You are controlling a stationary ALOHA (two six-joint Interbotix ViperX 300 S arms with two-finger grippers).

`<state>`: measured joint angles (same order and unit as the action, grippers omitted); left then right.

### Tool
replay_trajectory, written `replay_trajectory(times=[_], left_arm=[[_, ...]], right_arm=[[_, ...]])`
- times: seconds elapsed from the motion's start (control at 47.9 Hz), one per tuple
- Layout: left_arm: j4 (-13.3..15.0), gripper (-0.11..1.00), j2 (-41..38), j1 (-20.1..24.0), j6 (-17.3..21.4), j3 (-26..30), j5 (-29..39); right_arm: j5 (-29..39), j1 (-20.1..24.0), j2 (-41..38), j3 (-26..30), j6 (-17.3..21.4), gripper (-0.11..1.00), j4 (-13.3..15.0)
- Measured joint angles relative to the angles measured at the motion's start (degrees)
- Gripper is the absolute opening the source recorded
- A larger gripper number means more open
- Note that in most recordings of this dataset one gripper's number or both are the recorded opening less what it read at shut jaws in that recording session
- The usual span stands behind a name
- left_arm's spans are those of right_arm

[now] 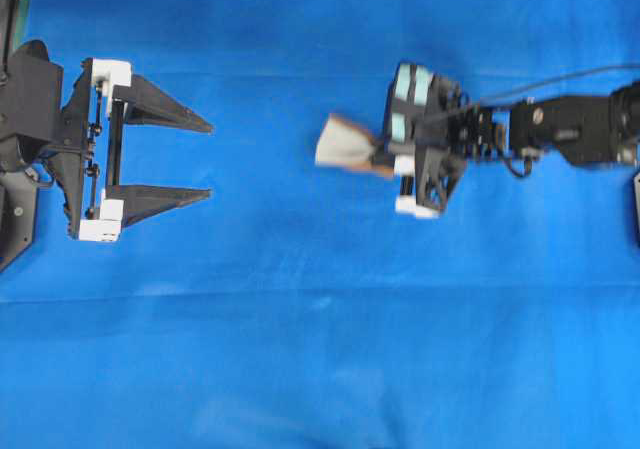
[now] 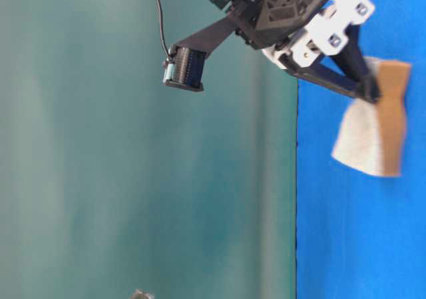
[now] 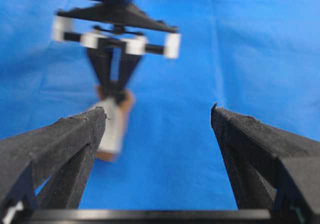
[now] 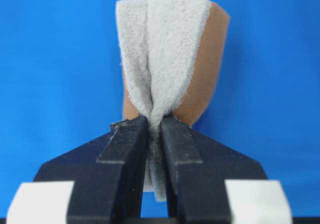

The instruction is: Hand over the sponge with the left arm and wipe it with the right arm.

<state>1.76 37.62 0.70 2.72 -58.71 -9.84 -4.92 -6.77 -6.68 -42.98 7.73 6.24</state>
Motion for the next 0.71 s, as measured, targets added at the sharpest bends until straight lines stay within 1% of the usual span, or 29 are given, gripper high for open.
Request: replay_trajectory(times=[0.146, 0.271, 0.355, 0.48, 0.564, 0.626, 0.71], left_arm=[[0.0, 0.84, 0.0, -0.1, 0.1, 0.0, 0.0], [0.0, 0.84, 0.0, 0.0, 0.0, 0.0, 0.0], [0.0, 0.84, 0.0, 0.0, 0.0, 0.0, 0.0], [0.0, 0.84, 0.1, 0.0, 0.0, 0.0, 0.0], [0.0, 0.84, 0.0, 0.0, 0.0, 0.0, 0.0], [0.0, 0.84, 0.0, 0.0, 0.0, 0.0, 0.0], [0.0, 0.84, 0.0, 0.0, 0.0, 0.0, 0.0]], right_arm=[[0.2, 6.0, -0.1, -0.2, 3.3, 0.14, -1.8], [0.4, 9.2, 0.0, -0.2, 6.1, 0.14, -2.2], [0.7, 10.5, 0.0, -0.1, 7.0, 0.14, -2.2], [1.1, 10.5, 0.0, -0.1, 7.0, 0.14, -2.3], [1.1, 9.6, 0.0, -0.1, 6.7, 0.14, -1.8], [1.4, 7.7, 0.0, -0.2, 6.2, 0.14, -1.0], [1.7, 4.3, -0.1, -0.1, 6.2, 0.14, 1.1]])
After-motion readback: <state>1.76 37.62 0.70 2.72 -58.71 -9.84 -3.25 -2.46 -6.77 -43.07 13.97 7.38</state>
